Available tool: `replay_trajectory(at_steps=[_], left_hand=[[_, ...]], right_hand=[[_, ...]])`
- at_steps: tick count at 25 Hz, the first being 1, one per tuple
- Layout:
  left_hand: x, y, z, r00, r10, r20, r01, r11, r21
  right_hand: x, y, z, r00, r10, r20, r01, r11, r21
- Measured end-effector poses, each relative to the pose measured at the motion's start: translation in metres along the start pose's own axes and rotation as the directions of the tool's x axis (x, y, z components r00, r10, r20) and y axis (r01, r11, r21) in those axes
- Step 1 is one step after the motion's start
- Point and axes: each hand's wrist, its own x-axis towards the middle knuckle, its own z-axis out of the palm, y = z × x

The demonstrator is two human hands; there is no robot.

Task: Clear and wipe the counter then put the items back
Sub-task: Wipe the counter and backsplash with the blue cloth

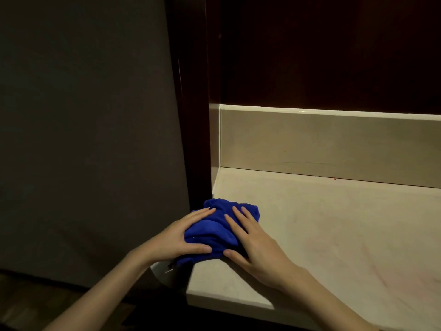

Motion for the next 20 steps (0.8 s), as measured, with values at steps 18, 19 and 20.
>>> replay_trajectory(at_steps=[18,19,20], left_hand=[[0.03,0.092,0.098,0.998,0.03,0.058,-0.046,0.955,0.294],[0.036,0.101,0.109,0.997,0.036,0.073,-0.056,0.951,0.303],[0.043,0.109,0.119,0.996,0.043,0.084,-0.067,0.949,0.307]], right_hand=[[-0.086,0.089,-0.043,1.0,-0.003,0.005,0.003,0.996,0.092],[-0.099,0.098,-0.05,1.0,0.011,0.008,-0.011,0.996,0.083],[-0.111,0.106,-0.055,1.0,0.024,0.016,-0.025,0.997,0.076]])
